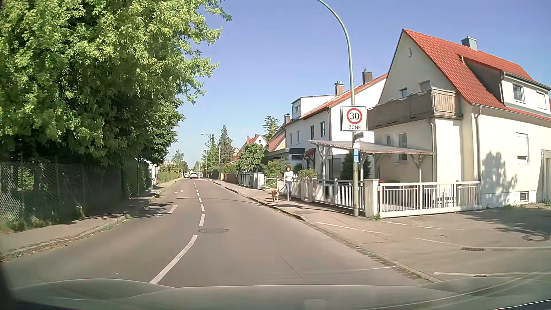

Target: Follow the waypoints while adhering to traffic rules and regulations

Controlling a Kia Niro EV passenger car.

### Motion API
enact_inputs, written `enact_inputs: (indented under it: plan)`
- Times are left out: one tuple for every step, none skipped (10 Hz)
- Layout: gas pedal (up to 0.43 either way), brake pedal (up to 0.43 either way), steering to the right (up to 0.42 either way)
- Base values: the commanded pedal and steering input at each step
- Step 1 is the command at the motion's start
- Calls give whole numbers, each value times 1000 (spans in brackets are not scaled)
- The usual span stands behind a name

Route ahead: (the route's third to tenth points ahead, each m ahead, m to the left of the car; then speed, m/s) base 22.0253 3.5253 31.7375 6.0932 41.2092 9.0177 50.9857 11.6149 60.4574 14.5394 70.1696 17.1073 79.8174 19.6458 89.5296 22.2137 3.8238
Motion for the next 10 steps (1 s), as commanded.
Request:
enact_inputs:
  plan:
    - [59, 0, -86]
    - [59, 0, -101]
    - [59, 0, -117]
    - [59, 0, -122]
    - [59, 0, -122]
    - [59, 0, -116]
    - [59, 0, -99]
    - [59, 0, -82]
    - [59, 0, -69]
    - [59, 0, -67]
